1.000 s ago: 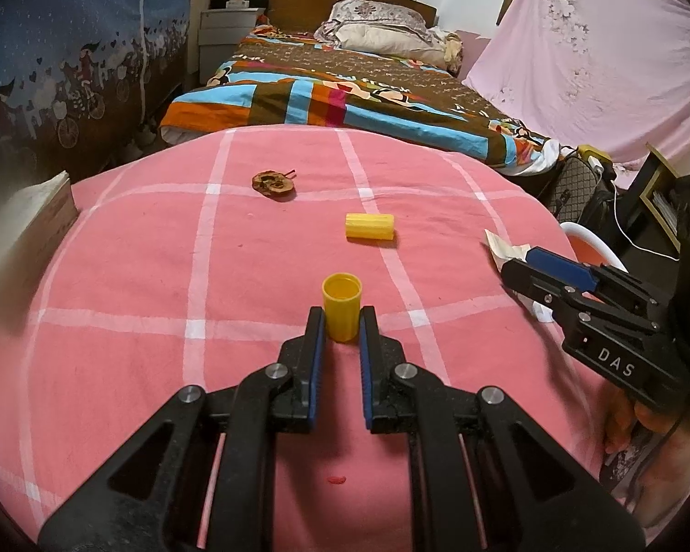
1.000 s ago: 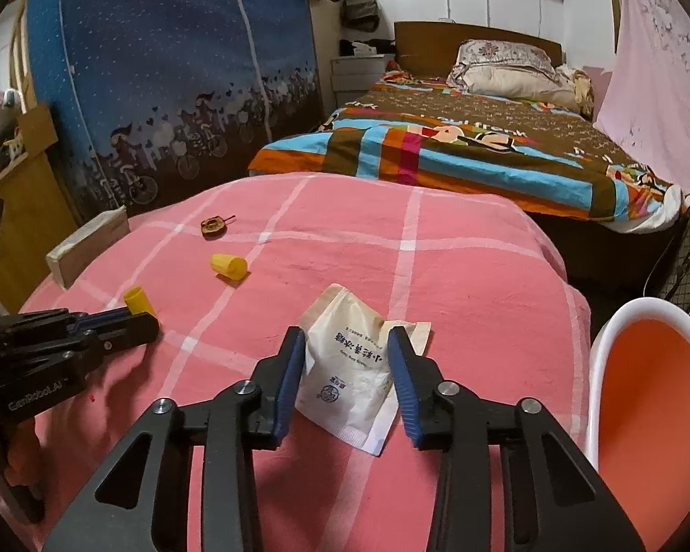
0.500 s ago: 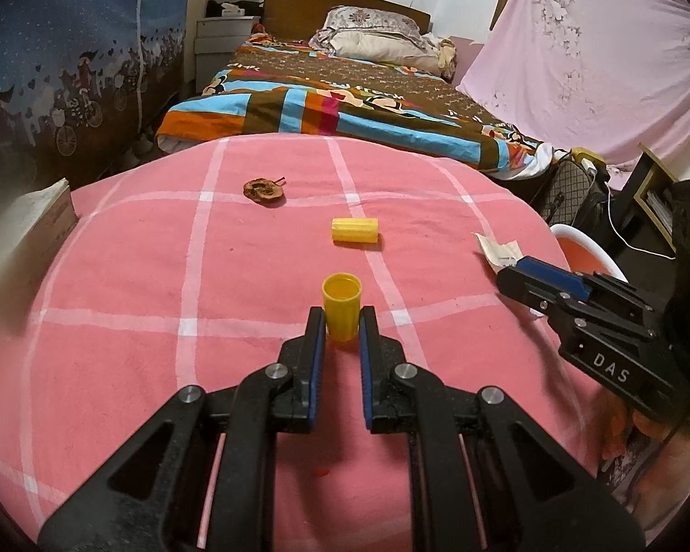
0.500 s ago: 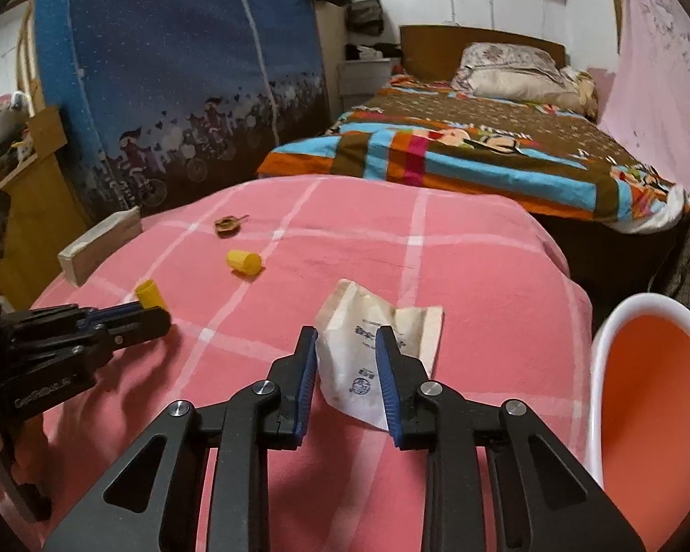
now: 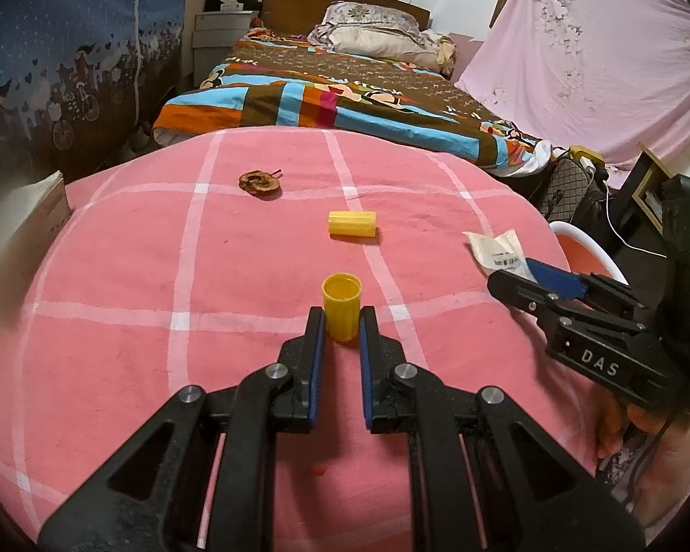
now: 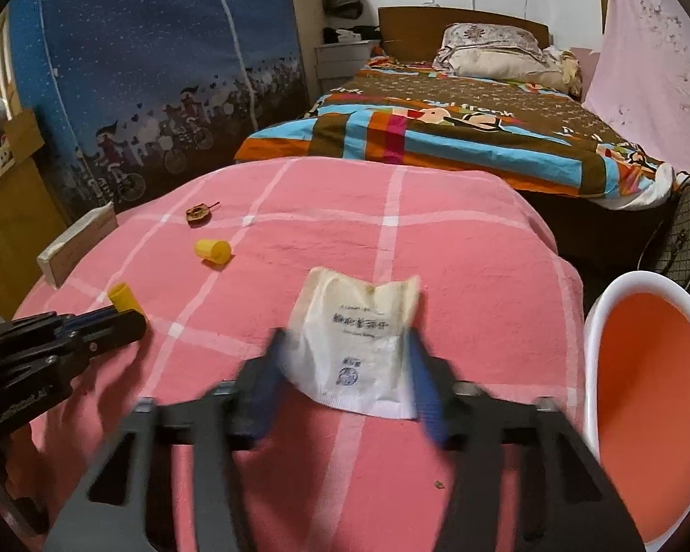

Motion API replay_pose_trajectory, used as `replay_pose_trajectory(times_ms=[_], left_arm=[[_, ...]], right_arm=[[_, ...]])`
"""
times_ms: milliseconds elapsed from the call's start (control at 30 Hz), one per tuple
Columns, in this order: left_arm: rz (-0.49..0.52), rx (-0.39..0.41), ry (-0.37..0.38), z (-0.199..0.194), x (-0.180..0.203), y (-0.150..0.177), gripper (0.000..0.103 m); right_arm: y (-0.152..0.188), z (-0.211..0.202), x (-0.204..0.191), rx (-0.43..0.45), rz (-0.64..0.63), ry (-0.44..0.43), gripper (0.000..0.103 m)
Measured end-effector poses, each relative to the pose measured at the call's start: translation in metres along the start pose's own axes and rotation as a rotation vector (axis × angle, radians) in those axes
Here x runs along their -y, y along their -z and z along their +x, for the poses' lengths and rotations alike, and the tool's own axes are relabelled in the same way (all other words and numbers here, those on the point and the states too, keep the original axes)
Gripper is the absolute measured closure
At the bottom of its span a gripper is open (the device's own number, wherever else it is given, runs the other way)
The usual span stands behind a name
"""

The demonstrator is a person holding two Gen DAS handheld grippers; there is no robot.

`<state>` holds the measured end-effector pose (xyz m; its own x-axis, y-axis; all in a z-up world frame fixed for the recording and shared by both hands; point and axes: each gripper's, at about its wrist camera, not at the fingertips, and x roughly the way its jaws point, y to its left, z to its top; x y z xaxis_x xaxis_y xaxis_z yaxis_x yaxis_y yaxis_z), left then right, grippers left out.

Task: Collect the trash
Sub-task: 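Lift both held items and carry them over the orange bucket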

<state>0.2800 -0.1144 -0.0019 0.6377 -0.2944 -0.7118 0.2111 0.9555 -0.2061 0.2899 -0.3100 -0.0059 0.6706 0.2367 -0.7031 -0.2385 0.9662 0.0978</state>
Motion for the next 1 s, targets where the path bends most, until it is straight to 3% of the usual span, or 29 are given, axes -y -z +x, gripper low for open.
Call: replay_pose_trajectory(times_ms=[133, 267, 667, 1000], left_arm=[[0.004, 0.019, -0.003, -0.004, 0.003, 0.0, 0.103], [0.013, 0.048, -0.01, -0.009, 0.006, 0.0, 0.103], [0.083, 0.338, 0.02, -0.054, 0.046, -0.011, 0.103], [0.194, 0.51, 0.089, -0.073, 0.106, -0.022, 0.103]], right_arm=[[0.001, -0.005, 0.001, 0.026, 0.008, -0.024, 0.075], [0.002, -0.018, -0.001, 0.097, -0.007, -0.029, 0.077], [0.018, -0.103, 0.014, 0.541, 0.034, -0.065, 0.077], [0.036, -0.158, 0.042, 0.8, 0.041, 0.128, 0.076]])
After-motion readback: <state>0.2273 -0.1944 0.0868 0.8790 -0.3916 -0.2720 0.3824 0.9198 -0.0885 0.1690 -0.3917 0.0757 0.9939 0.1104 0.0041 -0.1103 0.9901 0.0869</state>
